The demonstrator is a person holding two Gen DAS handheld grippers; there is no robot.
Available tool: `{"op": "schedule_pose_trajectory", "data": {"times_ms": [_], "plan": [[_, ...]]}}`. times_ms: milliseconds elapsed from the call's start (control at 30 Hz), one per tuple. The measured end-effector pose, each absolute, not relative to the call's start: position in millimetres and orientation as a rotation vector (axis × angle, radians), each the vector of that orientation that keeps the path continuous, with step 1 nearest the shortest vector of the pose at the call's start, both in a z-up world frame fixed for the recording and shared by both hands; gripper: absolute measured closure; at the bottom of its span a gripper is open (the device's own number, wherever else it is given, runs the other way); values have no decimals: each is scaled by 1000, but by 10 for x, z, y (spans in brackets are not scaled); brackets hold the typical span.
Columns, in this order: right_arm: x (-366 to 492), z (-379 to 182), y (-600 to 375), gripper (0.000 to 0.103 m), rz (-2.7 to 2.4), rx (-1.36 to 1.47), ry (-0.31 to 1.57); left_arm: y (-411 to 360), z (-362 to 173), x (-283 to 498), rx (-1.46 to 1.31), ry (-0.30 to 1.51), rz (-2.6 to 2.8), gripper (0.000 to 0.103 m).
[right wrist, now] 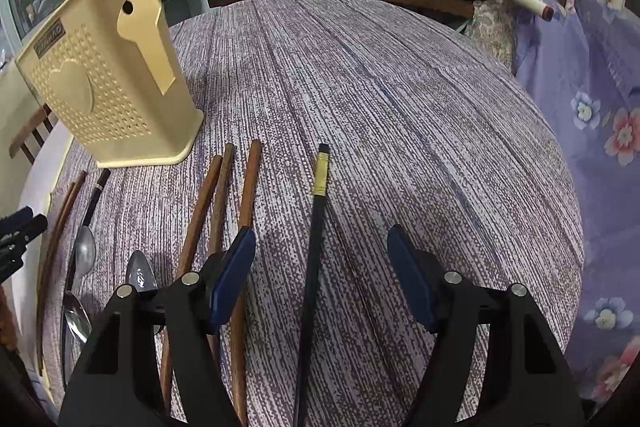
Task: Organize utensils
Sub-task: 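Close the left tool on the wooden chopstick while the right tool closes on the black chopstick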
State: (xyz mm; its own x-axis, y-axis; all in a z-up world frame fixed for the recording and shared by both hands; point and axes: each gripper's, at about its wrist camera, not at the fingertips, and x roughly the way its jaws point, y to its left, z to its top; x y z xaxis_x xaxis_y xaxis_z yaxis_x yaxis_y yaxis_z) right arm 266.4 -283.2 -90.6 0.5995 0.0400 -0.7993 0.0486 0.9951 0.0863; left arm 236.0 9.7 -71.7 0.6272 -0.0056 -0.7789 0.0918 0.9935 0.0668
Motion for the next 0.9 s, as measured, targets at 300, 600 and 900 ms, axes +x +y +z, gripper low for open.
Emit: {"op": "schedule_pose_trajectory", "data": {"times_ms": [300,600,900], "plan": [[2672,-954,-2827,45,5,120,941,35,-824,2402,99,933,-84,53],[2687,-973,-2756,45,-4,99,940,30,-857,2493,122,948,-81,57],[2855,-965,-2664,54,-30,76,934,-64,-843,2594,124,968,-70,78]]}}
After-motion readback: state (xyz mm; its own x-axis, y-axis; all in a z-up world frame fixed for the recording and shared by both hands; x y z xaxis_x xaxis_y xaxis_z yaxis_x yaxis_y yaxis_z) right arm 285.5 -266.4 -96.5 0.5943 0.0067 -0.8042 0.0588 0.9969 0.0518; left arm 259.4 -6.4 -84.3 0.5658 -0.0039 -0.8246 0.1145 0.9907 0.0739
